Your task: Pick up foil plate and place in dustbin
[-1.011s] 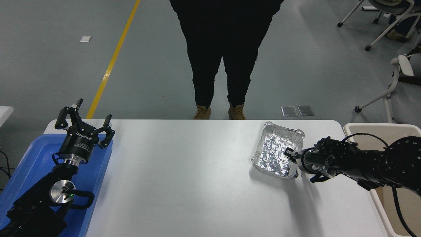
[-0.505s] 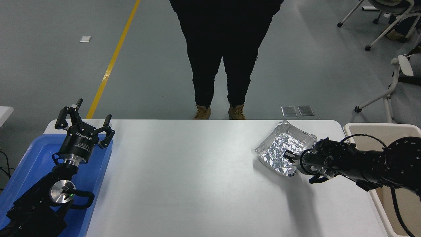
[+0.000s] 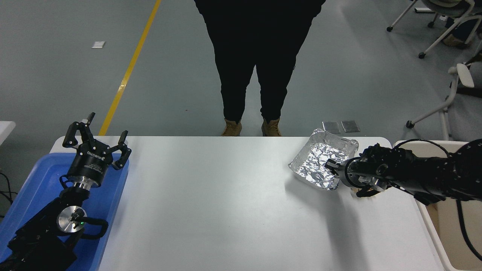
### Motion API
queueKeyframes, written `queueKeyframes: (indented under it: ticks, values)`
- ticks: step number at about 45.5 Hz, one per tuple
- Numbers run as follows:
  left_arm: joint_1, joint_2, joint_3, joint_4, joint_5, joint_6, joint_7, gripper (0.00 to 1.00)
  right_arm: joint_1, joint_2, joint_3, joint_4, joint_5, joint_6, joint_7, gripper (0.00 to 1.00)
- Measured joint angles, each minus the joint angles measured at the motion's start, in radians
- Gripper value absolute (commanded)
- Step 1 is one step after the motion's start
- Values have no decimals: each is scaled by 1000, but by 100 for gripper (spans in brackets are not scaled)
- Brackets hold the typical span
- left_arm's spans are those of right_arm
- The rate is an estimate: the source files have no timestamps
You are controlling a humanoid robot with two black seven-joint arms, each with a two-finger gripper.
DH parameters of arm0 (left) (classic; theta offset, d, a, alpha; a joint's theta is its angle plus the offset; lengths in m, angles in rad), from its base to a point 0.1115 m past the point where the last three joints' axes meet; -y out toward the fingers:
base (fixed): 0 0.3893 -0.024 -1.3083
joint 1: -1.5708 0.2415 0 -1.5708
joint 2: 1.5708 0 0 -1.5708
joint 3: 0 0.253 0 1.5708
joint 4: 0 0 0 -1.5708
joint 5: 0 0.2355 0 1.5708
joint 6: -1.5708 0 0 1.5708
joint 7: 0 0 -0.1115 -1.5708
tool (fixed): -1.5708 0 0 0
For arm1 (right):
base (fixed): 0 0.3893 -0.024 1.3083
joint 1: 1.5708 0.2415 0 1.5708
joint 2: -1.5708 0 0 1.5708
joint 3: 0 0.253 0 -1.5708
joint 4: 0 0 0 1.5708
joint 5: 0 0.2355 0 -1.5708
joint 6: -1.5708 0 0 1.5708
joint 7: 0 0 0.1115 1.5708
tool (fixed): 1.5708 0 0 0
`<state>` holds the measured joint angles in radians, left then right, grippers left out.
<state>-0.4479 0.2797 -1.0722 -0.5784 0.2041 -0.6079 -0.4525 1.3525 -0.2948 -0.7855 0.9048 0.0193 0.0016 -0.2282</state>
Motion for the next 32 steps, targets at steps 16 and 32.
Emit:
queueKeyframes:
  ticks: [16, 32]
  values:
    - [0, 0, 0, 0, 0, 0, 0, 98, 325, -254, -50, 247, -10, 112, -7, 0]
    - [0, 0, 0, 0, 0, 0, 0, 98, 708, -441, -173, 382, -14, 307, -7, 0]
